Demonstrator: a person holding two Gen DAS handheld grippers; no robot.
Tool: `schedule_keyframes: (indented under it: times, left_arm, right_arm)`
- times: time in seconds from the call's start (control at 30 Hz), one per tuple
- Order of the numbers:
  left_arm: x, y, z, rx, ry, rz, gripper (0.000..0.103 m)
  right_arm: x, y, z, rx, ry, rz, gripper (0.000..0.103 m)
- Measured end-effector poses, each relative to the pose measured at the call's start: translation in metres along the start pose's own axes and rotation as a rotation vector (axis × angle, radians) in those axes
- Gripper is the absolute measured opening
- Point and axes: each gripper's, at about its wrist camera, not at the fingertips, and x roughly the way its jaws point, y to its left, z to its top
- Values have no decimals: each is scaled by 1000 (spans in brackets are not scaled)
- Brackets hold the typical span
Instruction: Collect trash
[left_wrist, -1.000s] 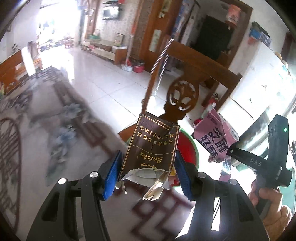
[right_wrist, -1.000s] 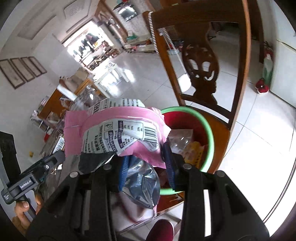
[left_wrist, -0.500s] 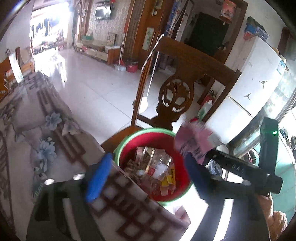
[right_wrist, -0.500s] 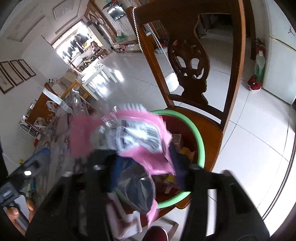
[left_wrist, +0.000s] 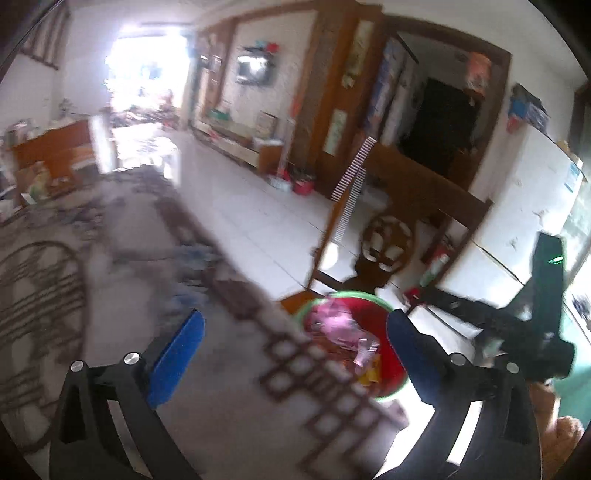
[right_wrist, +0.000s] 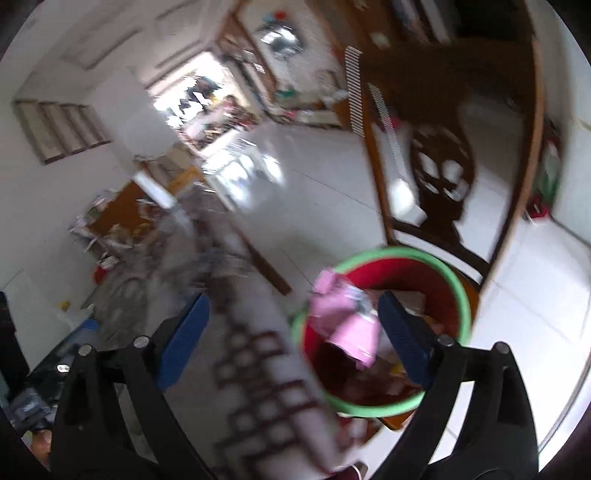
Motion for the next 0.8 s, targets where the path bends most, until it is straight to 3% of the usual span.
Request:
schedule_keyframes:
  times: [0.2,0.37,0.43,0.5,0.63,0.7,0.8]
  left_arm:
    - [-61,77,-17,-105,-62,98,95]
    - [-99,124,-41,-170,-126,213,95]
    - [-109,138,-53,-180,-148,227,95]
    - [-115,148,-61,-195,-184,240,95]
    - [-124,159,-62,-259,-264,259,95]
    - [-130,158,-62,-253,-287,265,95]
    - [-135,153,-64,-221,-304,299,95]
  right_arm:
    - [-18,93,-11,-142,-139,106,98]
    - [-3,152,-50,-203,-189,162,98]
    - [7,174,-57,-294,-141,146,98]
    - [5,186,-62,-361,-178,115,98]
    - [4,186,-72,-349,-265,-1,98]
    - [1,185,-75,-348,-303,-4,98]
    - [6,187,-75,-369,-270,-2,98]
